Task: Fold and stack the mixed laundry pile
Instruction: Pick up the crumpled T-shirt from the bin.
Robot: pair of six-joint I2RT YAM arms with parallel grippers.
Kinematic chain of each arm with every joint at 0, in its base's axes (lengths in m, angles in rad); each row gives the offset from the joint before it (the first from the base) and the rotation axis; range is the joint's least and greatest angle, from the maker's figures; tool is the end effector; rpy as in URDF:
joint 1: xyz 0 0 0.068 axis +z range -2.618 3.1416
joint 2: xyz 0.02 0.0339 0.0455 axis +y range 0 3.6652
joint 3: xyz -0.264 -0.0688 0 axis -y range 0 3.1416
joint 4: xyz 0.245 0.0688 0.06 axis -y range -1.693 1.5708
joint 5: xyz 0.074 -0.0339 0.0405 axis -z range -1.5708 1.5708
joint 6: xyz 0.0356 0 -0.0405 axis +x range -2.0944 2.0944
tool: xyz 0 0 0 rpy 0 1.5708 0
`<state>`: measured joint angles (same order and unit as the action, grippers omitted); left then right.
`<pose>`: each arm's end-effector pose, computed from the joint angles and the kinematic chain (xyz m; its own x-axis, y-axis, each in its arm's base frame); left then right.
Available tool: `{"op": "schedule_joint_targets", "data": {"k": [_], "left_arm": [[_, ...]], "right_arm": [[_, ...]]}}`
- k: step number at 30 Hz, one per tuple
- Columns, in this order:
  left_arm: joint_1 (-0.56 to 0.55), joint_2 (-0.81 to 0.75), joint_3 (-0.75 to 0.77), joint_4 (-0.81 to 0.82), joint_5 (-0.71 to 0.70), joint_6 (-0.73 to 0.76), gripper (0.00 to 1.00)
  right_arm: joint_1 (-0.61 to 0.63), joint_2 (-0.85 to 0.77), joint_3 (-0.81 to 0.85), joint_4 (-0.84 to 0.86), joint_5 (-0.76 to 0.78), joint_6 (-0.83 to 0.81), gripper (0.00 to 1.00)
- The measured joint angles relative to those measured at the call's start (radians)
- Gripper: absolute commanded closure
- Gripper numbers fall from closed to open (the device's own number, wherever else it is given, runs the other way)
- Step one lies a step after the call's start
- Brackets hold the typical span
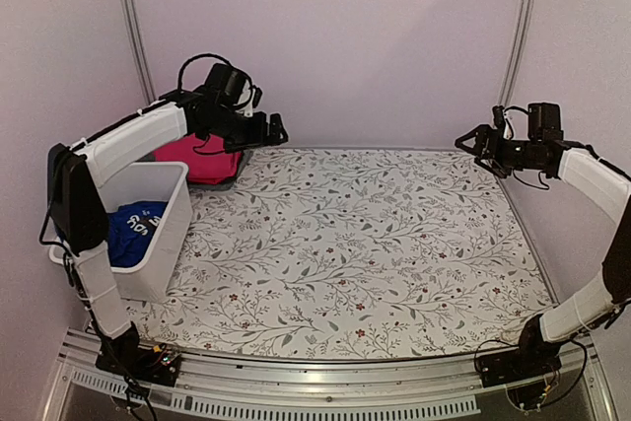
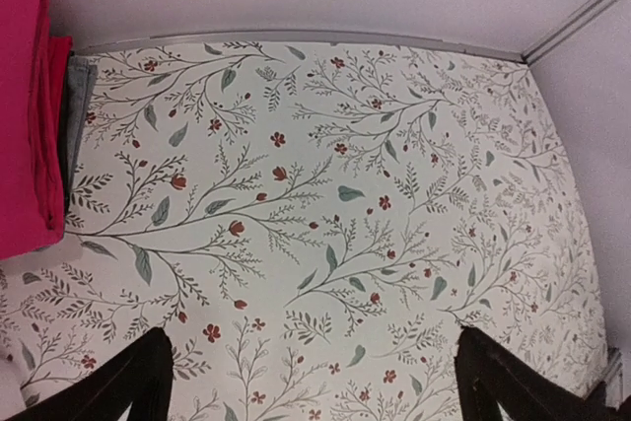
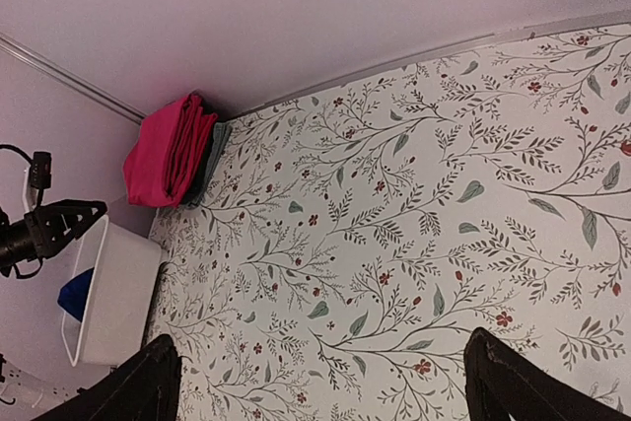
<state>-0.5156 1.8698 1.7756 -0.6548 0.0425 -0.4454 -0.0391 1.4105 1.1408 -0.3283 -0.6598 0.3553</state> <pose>0.3712 -0.2121 0.3279 -0.7585 -0.0649 -0.6485 0.2138 0.9152 -0.3416 0.3150 0.0095 0.3092 -0.6928 0.3022 -0.6548 -0.2499 0.7511 0.6110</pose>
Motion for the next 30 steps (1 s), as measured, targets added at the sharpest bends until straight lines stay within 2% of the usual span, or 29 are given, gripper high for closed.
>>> {"op": "schedule_joint_targets", "data": {"k": [3, 8, 12, 17, 24, 30], "left_arm": [[0.105, -0.034, -0.015, 0.013, 0.038, -0.043, 0.00], [0.298, -0.205, -0.122, 0.024, 0.037, -0.080, 0.00], [0.391, -0.352, -0.142, -0.032, -0.029, -0.084, 0.00], [0.504, -0.455, -0.166, -0.163, -0.105, -0.119, 0.00], [0.673, -0.481, -0.386, -0.378, -0.200, -0.218, 0.00], [0.754, -0.503, -0.599, -0.413, -0.209, -0.291, 0.00]], "right_arm": [[0.005, -0.032, -0.037, 0.032, 0.015, 0.012, 0.01], [0.006, -0.056, -0.048, 0.050, 0.021, 0.013, 0.01], [0.006, -0.051, -0.046, 0.053, 0.018, 0.014, 0.01], [0.013, -0.020, -0.034, 0.068, -0.010, 0.014, 0.01], [0.026, 0.055, -0.007, 0.071, -0.034, 0.026, 0.01], [0.061, 0.082, 0.013, 0.066, -0.034, 0.027, 0.01]]}}
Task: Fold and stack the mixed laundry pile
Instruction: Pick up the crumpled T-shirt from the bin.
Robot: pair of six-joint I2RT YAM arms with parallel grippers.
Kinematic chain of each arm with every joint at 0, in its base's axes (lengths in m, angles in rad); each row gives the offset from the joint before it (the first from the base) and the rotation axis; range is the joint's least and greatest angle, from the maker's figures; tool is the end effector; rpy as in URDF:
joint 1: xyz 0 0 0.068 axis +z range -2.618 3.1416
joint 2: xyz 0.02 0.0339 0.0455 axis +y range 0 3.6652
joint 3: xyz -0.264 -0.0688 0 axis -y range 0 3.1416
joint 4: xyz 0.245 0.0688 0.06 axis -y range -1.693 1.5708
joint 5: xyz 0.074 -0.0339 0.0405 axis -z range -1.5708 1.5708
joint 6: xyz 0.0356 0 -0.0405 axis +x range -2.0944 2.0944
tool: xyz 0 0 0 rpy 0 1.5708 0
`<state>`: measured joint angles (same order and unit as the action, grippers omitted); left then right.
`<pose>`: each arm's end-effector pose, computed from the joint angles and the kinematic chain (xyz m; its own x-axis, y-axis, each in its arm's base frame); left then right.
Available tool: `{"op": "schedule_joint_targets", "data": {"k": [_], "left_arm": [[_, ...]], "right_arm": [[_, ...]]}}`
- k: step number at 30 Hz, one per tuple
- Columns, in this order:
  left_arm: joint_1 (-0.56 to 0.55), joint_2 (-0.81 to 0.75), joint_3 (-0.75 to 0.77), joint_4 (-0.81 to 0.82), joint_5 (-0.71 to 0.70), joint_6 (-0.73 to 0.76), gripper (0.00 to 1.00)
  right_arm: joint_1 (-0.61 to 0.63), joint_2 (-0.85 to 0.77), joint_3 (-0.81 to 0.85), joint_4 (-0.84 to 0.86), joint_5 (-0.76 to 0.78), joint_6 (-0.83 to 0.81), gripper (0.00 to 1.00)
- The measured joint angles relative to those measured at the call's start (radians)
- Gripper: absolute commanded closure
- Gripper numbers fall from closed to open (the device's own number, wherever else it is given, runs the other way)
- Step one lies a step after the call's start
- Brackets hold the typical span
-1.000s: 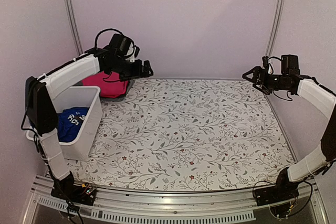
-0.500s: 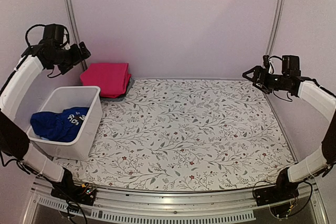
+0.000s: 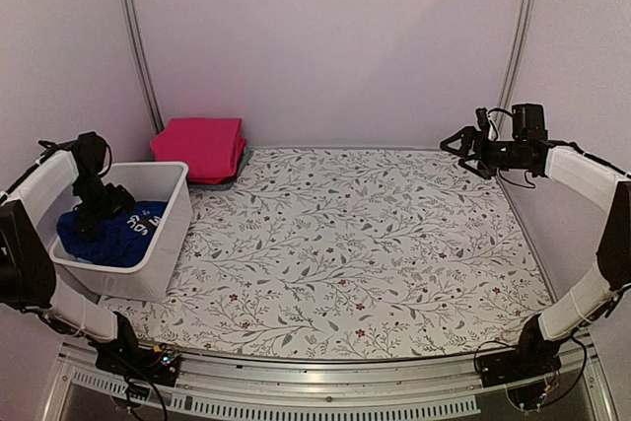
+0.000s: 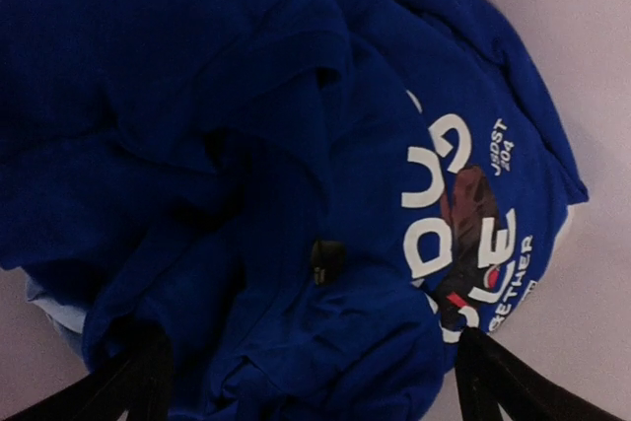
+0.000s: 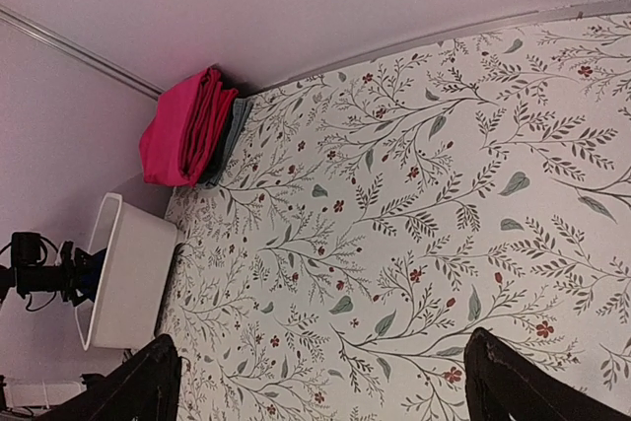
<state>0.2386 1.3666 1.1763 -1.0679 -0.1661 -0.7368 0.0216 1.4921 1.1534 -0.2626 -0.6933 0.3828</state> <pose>0.2434 0.0653 0.2808 -0.4950 -0.8024 -0.3335 -0.8305 0.5497 -0.0901 0.3333 0.0300 0.2945 -0.7276 0.2716 -0.6299 -0.2929 0.7073 0.6434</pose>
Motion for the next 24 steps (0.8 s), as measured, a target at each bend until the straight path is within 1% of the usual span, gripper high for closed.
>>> {"op": "schedule_joint_targets", "data": {"k": [3, 4, 5, 6, 9, 12, 15, 19, 24], "left_arm": [[0.022, 0.006, -0.066, 0.019, -0.011, -0.011, 0.00], [0.027, 0.016, -0.080, 0.030, -0.016, -0.013, 0.02], [0.032, 0.027, -0.086, 0.039, -0.021, -0.015, 0.08], [0.035, 0.042, -0.092, 0.055, -0.025, -0.016, 0.17], [0.041, 0.092, -0.096, 0.107, -0.028, -0.013, 0.51], [0.046, 0.140, -0.092, 0.151, -0.023, 0.007, 0.81], [0.046, 0.163, -0.062, 0.167, -0.008, 0.043, 1.00], [0.046, 0.147, 0.025, 0.187, 0.014, 0.075, 1.00], [0.046, 0.036, 0.161, 0.215, 0.052, 0.103, 1.00]], "right_arm": [[0.011, 0.000, 0.000, 0.000, 0.000, 0.003, 0.01], [0.013, 0.000, 0.000, -0.001, 0.000, 0.005, 0.01], [0.013, 0.000, 0.000, -0.002, 0.000, 0.006, 0.01], [0.013, 0.000, 0.000, -0.002, 0.000, 0.008, 0.01], [0.013, 0.000, -0.001, -0.002, 0.002, 0.014, 0.01], [0.013, 0.000, -0.001, -0.002, 0.002, 0.019, 0.01], [0.013, 0.000, -0.001, -0.002, 0.002, 0.021, 0.01], [0.013, 0.000, -0.001, -0.001, 0.002, 0.021, 0.01], [0.013, 0.000, 0.001, 0.000, 0.000, 0.023, 0.01]]}}
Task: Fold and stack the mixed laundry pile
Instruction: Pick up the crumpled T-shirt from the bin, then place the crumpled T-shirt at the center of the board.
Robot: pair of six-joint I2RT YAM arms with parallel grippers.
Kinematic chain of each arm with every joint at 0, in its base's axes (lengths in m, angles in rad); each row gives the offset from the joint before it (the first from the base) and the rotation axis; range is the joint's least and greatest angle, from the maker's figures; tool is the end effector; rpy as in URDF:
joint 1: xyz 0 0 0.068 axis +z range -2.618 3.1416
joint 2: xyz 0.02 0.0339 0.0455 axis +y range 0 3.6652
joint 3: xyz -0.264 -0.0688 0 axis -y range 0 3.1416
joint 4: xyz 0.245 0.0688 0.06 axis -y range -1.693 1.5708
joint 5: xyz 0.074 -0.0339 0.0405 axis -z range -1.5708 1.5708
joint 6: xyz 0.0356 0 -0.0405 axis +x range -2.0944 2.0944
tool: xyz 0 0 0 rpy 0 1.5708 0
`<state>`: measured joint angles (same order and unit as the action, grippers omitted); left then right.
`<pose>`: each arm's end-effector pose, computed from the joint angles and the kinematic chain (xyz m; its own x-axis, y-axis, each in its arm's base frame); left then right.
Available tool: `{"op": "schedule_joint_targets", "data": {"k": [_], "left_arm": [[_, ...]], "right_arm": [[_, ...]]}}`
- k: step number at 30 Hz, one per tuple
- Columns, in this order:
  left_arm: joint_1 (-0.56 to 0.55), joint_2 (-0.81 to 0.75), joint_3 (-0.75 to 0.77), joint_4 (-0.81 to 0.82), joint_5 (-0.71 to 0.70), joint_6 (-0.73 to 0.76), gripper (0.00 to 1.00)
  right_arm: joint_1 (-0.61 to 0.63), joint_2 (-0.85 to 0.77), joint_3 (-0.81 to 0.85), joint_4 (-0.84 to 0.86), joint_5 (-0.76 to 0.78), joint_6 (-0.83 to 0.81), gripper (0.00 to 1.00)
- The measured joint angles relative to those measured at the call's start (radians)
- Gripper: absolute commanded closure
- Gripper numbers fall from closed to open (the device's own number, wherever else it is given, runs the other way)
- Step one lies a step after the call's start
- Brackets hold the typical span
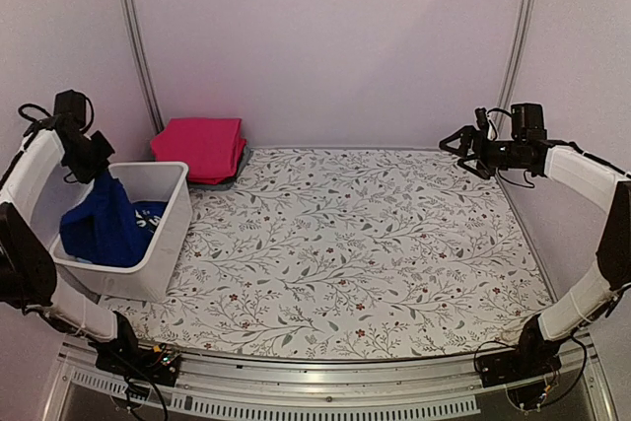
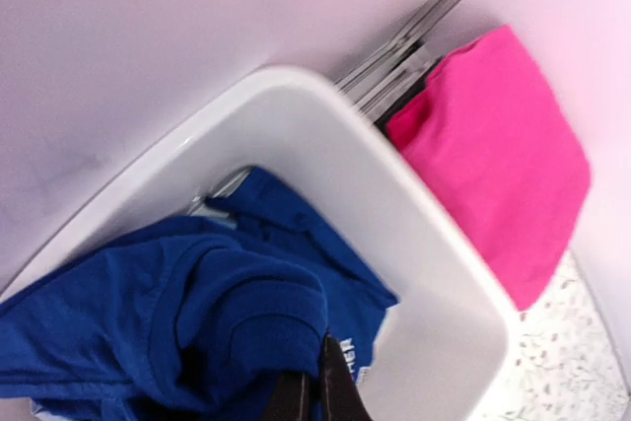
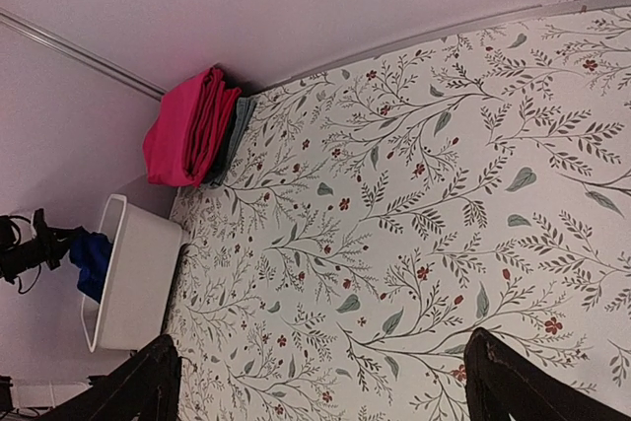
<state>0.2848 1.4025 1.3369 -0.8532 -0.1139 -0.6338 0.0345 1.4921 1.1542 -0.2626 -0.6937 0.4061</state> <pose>0.2777 0.0855 0.3306 -0.4102 -0.7332 -0.5424 -0.7300 0.6204 -0.2865 0.3329 0.0343 0.2948 -0.7375 0.2785 -0.6152 -0.2856 0.6969 0.6578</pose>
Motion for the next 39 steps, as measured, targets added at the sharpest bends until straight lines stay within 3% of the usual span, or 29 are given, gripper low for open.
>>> {"op": "schedule_joint_targets", "data": {"k": [7, 12, 16, 24, 33, 39], "left_arm": [[-0.007, -0.124, 0.201, 0.161, 0.185, 0.028, 1.00], [-0.065, -0.104, 0.328, 0.360, 0.343, 0.008, 1.00], [-0.222, 0.010, 0.515, 0.494, 0.403, 0.003, 1.00], [-0.549, 0.394, 1.080, 0.666, 0.500, 0.035, 1.00], [-0.801, 0.580, 1.116, 0.922, 0.634, -0.041, 1.00], [-0.931, 0.685, 1.048, 0.933, 0.672, -0.050, 1.00]], "right_arm": [[0.000, 0.020, 0.032, 0.008, -0.018, 0.006, 0.01], [0.000, 0.031, 0.034, 0.026, -0.042, 0.017, 0.01], [0.000, 0.032, 0.034, 0.038, -0.055, 0.025, 0.01], [0.000, 0.032, 0.034, 0.055, -0.068, 0.029, 0.01], [0.000, -0.005, 0.002, 0.067, -0.066, 0.042, 0.01], [0.000, -0.020, -0.011, 0.068, -0.063, 0.045, 0.01]]}}
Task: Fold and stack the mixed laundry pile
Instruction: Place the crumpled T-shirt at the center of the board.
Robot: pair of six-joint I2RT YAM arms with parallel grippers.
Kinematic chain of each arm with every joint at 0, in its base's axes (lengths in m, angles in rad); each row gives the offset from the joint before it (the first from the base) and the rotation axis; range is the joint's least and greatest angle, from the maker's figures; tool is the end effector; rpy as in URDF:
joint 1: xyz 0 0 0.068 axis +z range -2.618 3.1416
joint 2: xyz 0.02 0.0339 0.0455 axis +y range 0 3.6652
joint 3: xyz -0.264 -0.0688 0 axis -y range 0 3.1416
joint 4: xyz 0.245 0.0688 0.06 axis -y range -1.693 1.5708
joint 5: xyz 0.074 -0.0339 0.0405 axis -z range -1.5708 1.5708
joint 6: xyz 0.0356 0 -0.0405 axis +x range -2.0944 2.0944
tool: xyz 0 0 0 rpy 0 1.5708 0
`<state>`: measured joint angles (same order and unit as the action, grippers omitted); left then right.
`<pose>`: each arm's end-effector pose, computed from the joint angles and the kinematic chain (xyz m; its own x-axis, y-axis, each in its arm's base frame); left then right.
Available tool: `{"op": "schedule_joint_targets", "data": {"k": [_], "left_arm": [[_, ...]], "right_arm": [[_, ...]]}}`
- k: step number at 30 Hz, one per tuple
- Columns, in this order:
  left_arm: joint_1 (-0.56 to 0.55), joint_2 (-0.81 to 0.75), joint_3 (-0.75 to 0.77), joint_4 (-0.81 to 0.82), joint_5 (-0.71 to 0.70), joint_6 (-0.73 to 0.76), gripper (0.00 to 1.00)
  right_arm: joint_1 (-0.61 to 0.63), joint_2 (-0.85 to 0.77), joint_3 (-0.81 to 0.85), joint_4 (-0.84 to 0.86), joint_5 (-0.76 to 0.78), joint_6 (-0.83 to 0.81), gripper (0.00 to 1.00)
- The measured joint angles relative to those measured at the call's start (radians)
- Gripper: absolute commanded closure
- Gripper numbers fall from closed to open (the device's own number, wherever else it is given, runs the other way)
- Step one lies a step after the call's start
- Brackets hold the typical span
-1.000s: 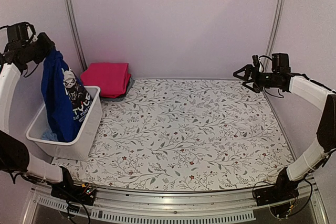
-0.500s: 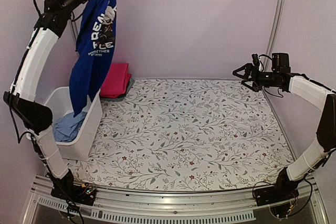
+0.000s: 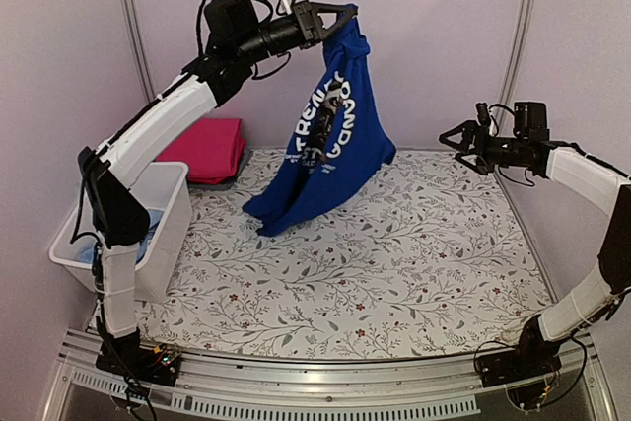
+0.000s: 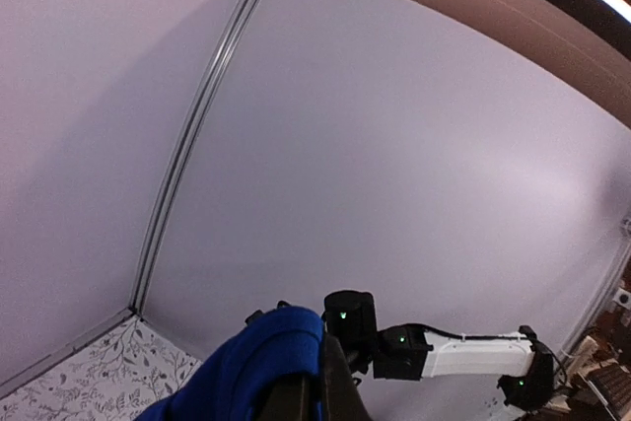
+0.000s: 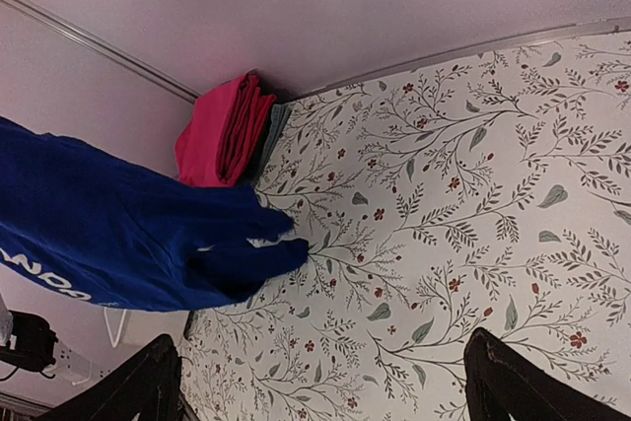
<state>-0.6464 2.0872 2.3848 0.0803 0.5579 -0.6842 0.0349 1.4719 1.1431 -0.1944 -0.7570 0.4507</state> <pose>0.3589 -0.2944 0.5107 -0.3430 -0.4129 -0.8437 0.8865 0.1547 -0.4361 0.3306 0.0360 0.3040 -0.7195 0.2917 -0.6303 -0.3405 0.6428 0.6862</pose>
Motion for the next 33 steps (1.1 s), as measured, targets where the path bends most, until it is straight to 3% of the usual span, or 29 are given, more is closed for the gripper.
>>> {"op": "schedule_joint_targets", "data": {"k": [8, 12, 18, 20, 21, 23, 24, 25, 29, 33], "left_arm": [[-0.005, 0.080, -0.078, -0.174, -0.070, 0.077, 1.00], [-0.010, 0.072, -0.077, -0.251, -0.070, 0.195, 1.00], [-0.140, 0.046, -0.148, -0.374, -0.080, 0.419, 0.97], [-0.217, 0.058, -0.153, -0.425, -0.103, 0.496, 0.85], [-0.259, 0.066, -0.153, -0.449, -0.121, 0.528, 0.74], [-0.339, 0.084, -0.153, -0.492, -0.167, 0.596, 0.27], [-0.370, 0.090, -0.153, -0.510, -0.190, 0.624, 0.12], [-0.399, 0.093, -0.156, -0.527, -0.209, 0.648, 0.02], [-0.443, 0.086, -0.185, -0.577, -0.306, 0.703, 0.00], [-0.364, 0.028, -0.312, -0.590, -0.353, 0.680, 0.00]], "right_arm": [[0.000, -0.022, -0.018, -0.009, 0.015, 0.002, 0.01], [0.000, -0.035, -0.019, -0.025, 0.016, -0.003, 0.01], [0.000, -0.037, -0.019, -0.052, 0.028, -0.024, 0.01], [0.000, -0.037, -0.019, -0.064, 0.037, -0.029, 0.01], [0.000, -0.037, -0.019, -0.069, 0.041, -0.030, 0.01], [0.000, -0.037, -0.019, -0.080, 0.047, -0.034, 0.01], [0.000, -0.037, -0.019, -0.084, 0.049, -0.037, 0.01], [0.000, -0.037, -0.019, -0.088, 0.050, -0.040, 0.01], [0.000, -0.037, -0.017, -0.106, 0.055, -0.052, 0.01], [0.017, -0.029, 0.005, -0.142, 0.072, -0.076, 0.03]]}}
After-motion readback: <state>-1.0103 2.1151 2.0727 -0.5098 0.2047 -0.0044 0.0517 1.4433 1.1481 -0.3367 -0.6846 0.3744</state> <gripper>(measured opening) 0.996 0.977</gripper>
